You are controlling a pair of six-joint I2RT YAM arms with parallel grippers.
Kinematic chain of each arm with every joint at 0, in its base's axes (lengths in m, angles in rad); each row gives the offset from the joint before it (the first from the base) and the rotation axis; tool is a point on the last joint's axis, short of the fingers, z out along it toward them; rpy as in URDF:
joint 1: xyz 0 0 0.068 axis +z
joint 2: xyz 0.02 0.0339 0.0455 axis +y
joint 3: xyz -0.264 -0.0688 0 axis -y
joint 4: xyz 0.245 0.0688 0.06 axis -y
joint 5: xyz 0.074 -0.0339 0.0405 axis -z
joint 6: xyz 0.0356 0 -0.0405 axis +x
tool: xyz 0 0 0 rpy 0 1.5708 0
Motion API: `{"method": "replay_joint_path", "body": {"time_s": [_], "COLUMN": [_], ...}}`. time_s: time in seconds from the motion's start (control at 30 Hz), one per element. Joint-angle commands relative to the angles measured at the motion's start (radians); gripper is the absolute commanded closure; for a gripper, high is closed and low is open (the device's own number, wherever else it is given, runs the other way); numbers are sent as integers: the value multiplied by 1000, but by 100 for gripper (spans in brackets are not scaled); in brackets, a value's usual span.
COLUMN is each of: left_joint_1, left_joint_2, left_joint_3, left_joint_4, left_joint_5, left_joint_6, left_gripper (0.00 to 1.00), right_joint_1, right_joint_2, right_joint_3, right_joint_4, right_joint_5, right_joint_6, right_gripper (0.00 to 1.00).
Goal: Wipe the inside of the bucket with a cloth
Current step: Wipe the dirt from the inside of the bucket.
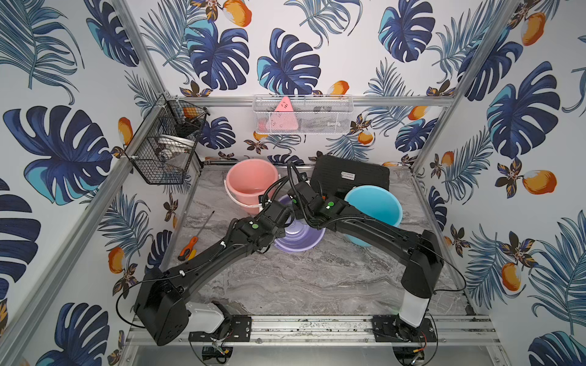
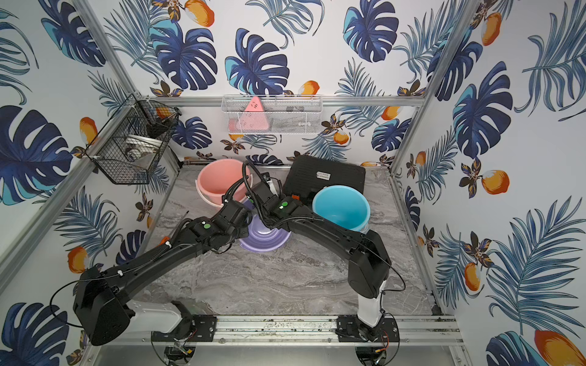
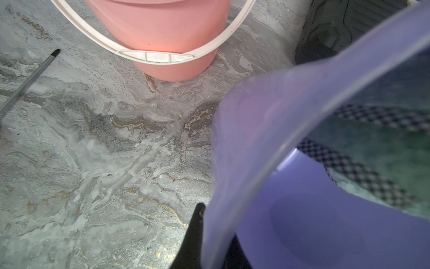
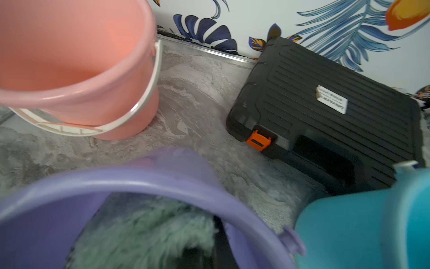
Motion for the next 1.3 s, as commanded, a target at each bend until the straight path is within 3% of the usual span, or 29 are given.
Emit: {"method": "replay_joint_path", "body": {"time_s": [0.0,0.37,0.67,0.8,0.93,1.07,1.27], "left_joint_1": [-1,0,-1,0,0,0,0], "left_joint_2": [-6,1,-7,-29,-36,-40,-39], "left_joint_3": [17,36,12,-1,-8,-11,-14], "left_joint_4": [-77,-72,-40,-35,-41,-39,-35], "left_joint_5": [-41,-49,-25,-31,-33,-28,10], "left_joint_6": [-20,-25,-32,-31,-25,-14,7], "left_gripper": [100,100,100,100,100,100,100], "right_joint_1": [2,102,168,162,144,52,-80], "right_joint_2": [-48,-182,-228,-243,-258,-267,-300], "right_joint_3": [-37,-181,-300,-348,-365,-368,-368], "right_joint_4": [-98,-212,55,89,10,-89,-69], "right_joint_5": [74,-144,-478,-450,-337,-283,-271], "right_joint_6": [11,175,252,283,280,290,224], "right_gripper": [100,100,100,100,100,100,100]}}
